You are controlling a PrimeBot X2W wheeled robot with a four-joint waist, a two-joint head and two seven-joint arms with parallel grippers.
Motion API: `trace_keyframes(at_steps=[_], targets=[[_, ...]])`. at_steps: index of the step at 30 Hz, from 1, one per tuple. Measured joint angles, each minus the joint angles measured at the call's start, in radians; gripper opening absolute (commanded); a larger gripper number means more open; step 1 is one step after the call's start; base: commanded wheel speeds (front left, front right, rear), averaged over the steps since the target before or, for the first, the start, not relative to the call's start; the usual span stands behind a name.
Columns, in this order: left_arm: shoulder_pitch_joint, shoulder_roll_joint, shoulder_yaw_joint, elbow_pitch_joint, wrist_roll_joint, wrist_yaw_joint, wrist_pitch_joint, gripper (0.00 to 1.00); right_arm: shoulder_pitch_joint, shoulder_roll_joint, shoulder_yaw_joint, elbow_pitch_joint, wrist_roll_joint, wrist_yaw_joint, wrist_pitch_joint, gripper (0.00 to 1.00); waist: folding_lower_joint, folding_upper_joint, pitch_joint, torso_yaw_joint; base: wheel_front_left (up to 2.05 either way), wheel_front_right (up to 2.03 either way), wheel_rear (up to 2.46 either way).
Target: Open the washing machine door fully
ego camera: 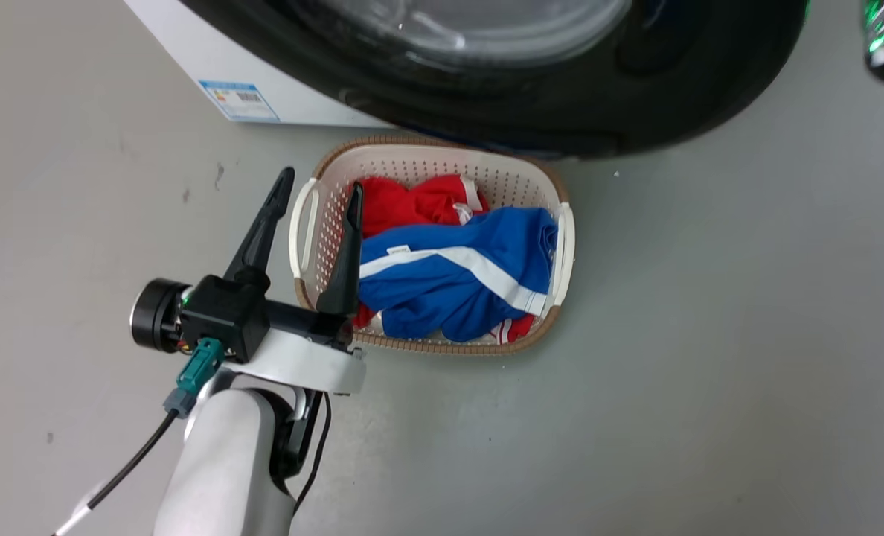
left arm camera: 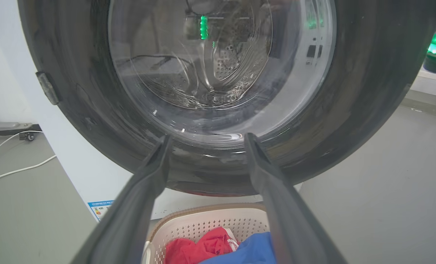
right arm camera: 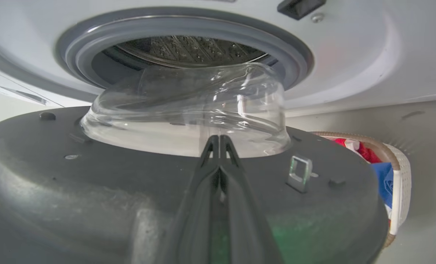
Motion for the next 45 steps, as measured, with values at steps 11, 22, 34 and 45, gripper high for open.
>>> trace_keyframes(at_steps=[11,22,34,45], targets=[[0.084,-0.001,-0.009,0.039,0.002,-0.004,0.000,1.00,0.224,0.031,0.033,-0.139,0.011,0.000,0.079,0.00,0.0000,0.0000,-0.131,-0.017,0.00,0.00,0.00],[0.210,0.001,-0.003,0.082,-0.011,0.001,0.000,1.00,0.482,0.093,0.062,-0.307,0.037,0.000,0.102,0.00,-0.0002,0.0000,-0.280,-0.026,0.00,0.00,0.00],[0.277,-0.001,-0.028,0.112,-0.016,0.002,0.000,1.00,0.718,0.154,0.086,-0.474,0.055,0.000,0.026,0.00,-0.0002,0.0000,-0.404,0.007,0.00,0.00,0.00],[0.295,0.000,-0.030,0.119,-0.017,0.002,0.000,1.00,0.842,0.163,-0.024,-0.546,0.074,0.000,-0.219,0.00,-0.0001,0.0000,-0.440,0.001,0.00,0.00,0.00]])
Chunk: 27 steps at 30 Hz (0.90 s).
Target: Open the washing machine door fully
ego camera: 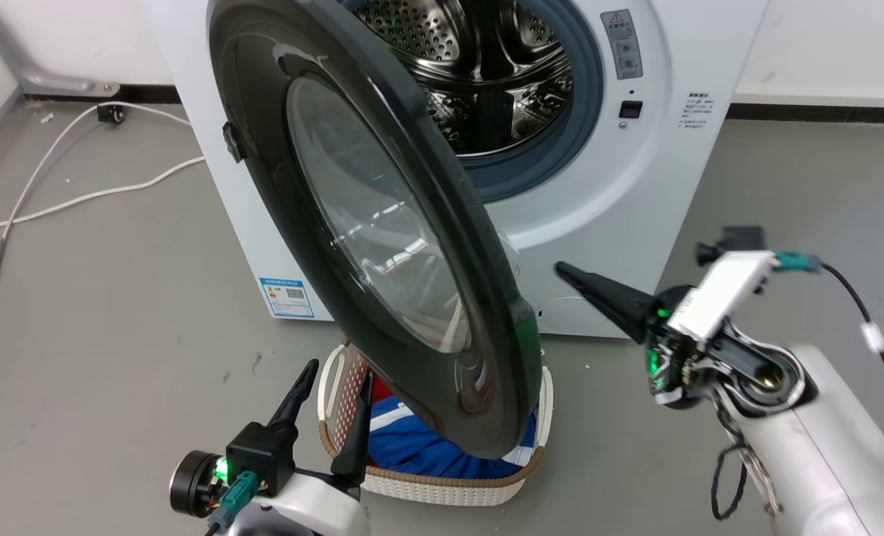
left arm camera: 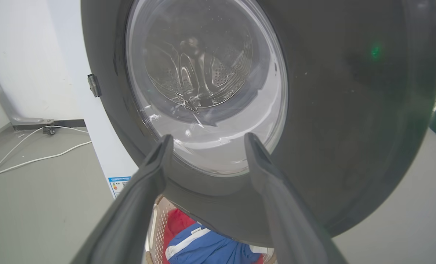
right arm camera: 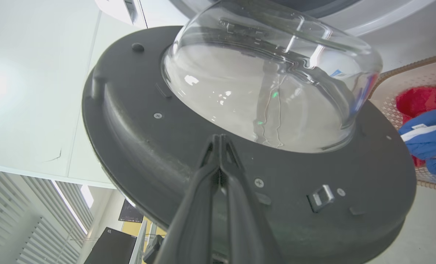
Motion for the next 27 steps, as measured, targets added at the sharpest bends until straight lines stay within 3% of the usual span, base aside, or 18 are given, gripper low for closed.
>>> trace_keyframes(at_steps=[7,11,13,15,21,22,23,27], targets=[[0.017,0.006,0.018,0.002,-0.008,0.009,0.000,1.00,0.167,-0.046,-0.106,-0.115,-0.013,0.000,-0.211,0.00,0.0000,0.0000,-0.022,-0.026,0.00,0.00,0.00],[0.024,0.017,0.031,0.000,-0.015,0.014,0.000,1.00,0.277,-0.085,-0.140,-0.204,-0.078,0.000,-0.331,0.00,0.0000,0.0000,-0.030,-0.049,0.00,0.00,0.00],[0.026,0.024,0.038,0.000,-0.016,0.017,0.000,1.00,0.338,-0.105,-0.142,-0.246,-0.142,0.000,-0.396,0.39,0.0000,0.0000,-0.034,-0.059,0.00,0.00,0.00],[0.027,0.029,0.045,0.001,-0.016,0.019,0.000,1.00,0.393,-0.119,-0.146,-0.279,-0.198,0.000,-0.454,1.00,0.0000,0.0000,-0.039,-0.067,0.00,0.00,0.00],[0.042,0.037,0.058,0.003,-0.024,0.027,0.000,1.00,0.520,-0.120,-0.173,-0.352,-0.367,0.000,-0.607,1.00,0.0000,0.0000,-0.058,-0.090,0.00,0.00,0.00],[0.044,0.037,0.058,0.003,-0.024,0.030,0.000,1.00,0.532,-0.122,-0.183,-0.356,-0.419,0.000,-0.636,1.00,0.0000,0.0000,-0.060,-0.093,0.00,0.00,0.00],[0.046,0.040,0.059,0.005,-0.024,0.030,0.000,1.00,0.551,-0.129,-0.206,-0.365,-0.543,0.000,-0.693,1.00,0.0001,0.0000,-0.064,-0.099,0.00,0.00,0.00],[0.046,0.045,0.059,0.010,-0.025,0.031,0.000,1.00,0.571,-0.117,-0.272,-0.403,-0.812,0.000,-0.745,1.00,0.0001,0.0001,-0.067,-0.104,0.00,0.00,0.00]])
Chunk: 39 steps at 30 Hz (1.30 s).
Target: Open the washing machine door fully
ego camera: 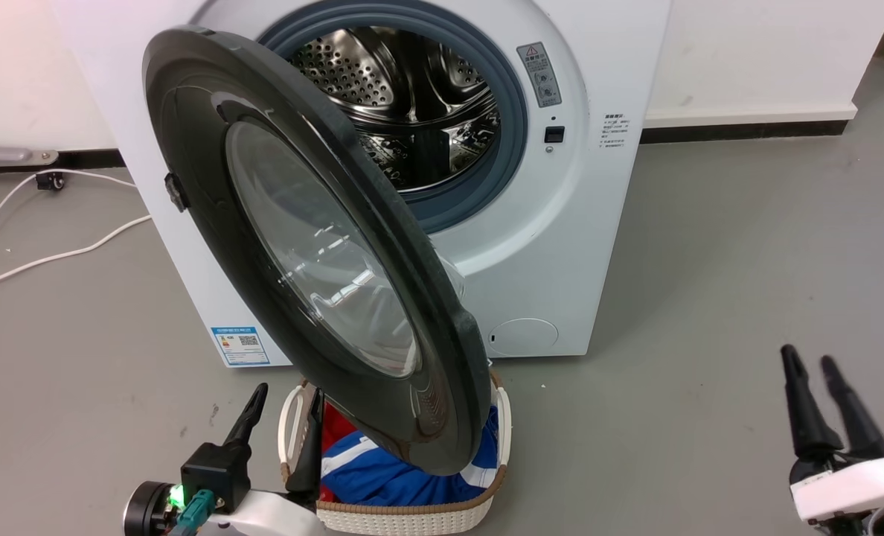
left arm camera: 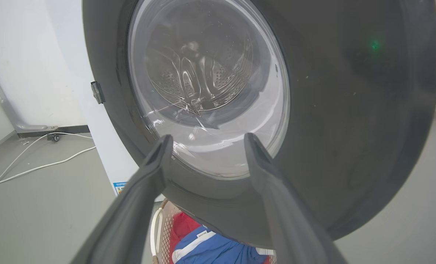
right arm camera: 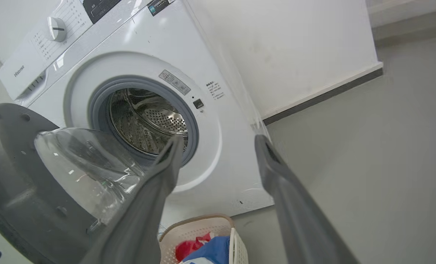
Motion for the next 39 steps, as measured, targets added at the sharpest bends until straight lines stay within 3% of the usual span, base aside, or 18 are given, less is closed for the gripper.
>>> trace_keyframes(at_steps=[5,9,15,37,38,39], targets=[[-0.001,0.008,0.004,0.005,-0.002,0.009,0.000,1.00,0.028,0.086,-0.118,-0.110,-0.318,0.000,0.032,1.00,0.0000,0.0000,0.000,0.001,0.00,0.00,0.00],[-0.001,0.014,0.015,0.006,-0.008,0.017,0.000,1.00,0.059,0.156,-0.156,-0.208,-0.514,0.000,0.091,1.00,0.0000,0.0000,0.002,0.001,0.00,0.00,0.00],[-0.002,0.021,0.020,0.007,-0.012,0.022,0.000,1.00,0.104,0.198,-0.127,-0.245,-0.664,0.000,0.129,1.00,0.0000,0.0000,0.010,0.006,0.00,0.00,0.00],[-0.005,0.034,0.012,0.008,-0.024,0.036,0.000,1.00,0.129,0.226,-0.094,-0.178,-0.686,0.000,0.088,1.00,0.0001,0.0000,0.023,0.018,0.00,0.00,0.00],[-0.005,0.034,0.010,0.010,-0.025,0.038,0.000,0.80,0.128,0.226,-0.093,-0.178,-0.686,0.000,0.088,1.00,0.0001,0.0000,0.023,0.018,0.00,0.00,0.00],[-0.005,0.034,0.008,0.011,-0.025,0.038,0.000,0.01,0.126,0.227,-0.091,-0.178,-0.686,0.000,0.090,1.00,0.0001,0.0000,0.023,0.018,0.00,0.00,0.00]])
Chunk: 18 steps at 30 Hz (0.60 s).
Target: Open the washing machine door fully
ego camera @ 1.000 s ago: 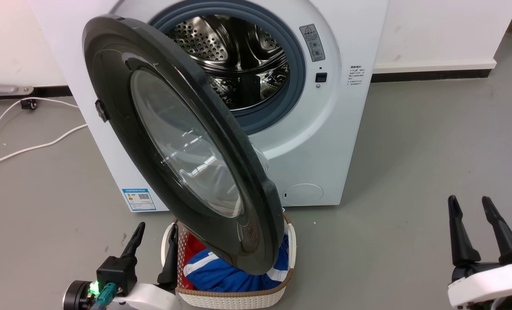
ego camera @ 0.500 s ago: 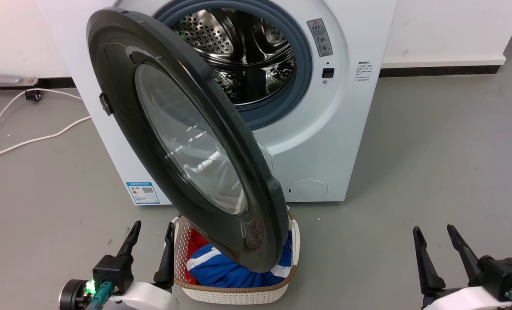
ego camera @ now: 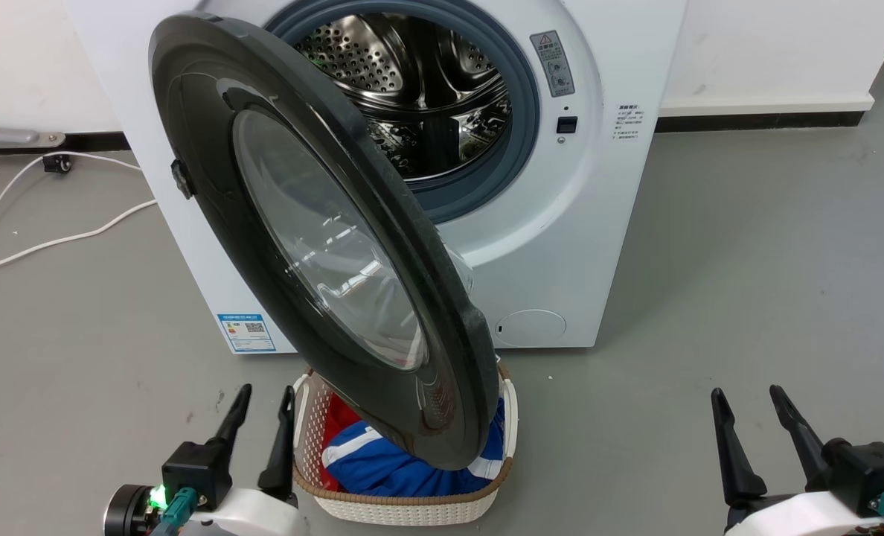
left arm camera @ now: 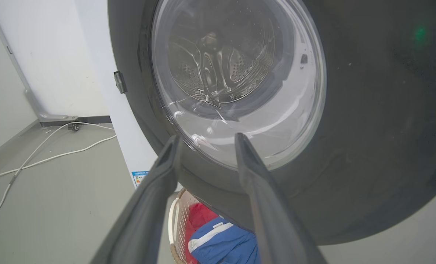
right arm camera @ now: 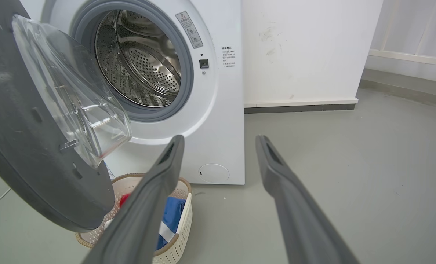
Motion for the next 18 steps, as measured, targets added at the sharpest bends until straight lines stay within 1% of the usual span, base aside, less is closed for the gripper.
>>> trace_keyframes(at_steps=[6,10,15,16,18], targets=[[0.000,0.003,-0.007,0.001,-0.002,0.001,0.000,0.00,-0.006,0.000,0.002,0.000,0.000,0.000,-0.001,1.00,0.0000,0.0000,-0.003,0.001,0.00,0.00,0.00],[-0.006,0.005,-0.010,-0.030,-0.002,0.009,0.000,0.00,-0.007,0.000,0.002,0.000,0.000,0.000,-0.001,1.00,0.0000,0.0000,-0.003,0.006,0.00,0.00,0.00],[-0.041,0.008,-0.008,-0.143,0.007,0.018,0.000,0.00,-0.009,0.000,-0.001,-0.001,-0.002,0.000,-0.001,1.00,0.0000,0.0000,-0.002,0.014,0.00,0.00,0.00],[-0.073,0.008,-0.013,-0.225,0.018,0.024,0.000,0.00,-0.010,0.000,-0.006,-0.001,-0.002,0.000,-0.001,1.00,0.0000,0.0000,-0.002,0.020,0.00,0.00,0.00],[-0.104,0.006,-0.018,-0.280,0.024,0.028,0.000,0.00,-0.011,0.000,-0.009,-0.001,-0.002,0.000,-0.001,1.00,0.0000,0.0000,-0.003,0.024,0.00,0.00,0.00]])
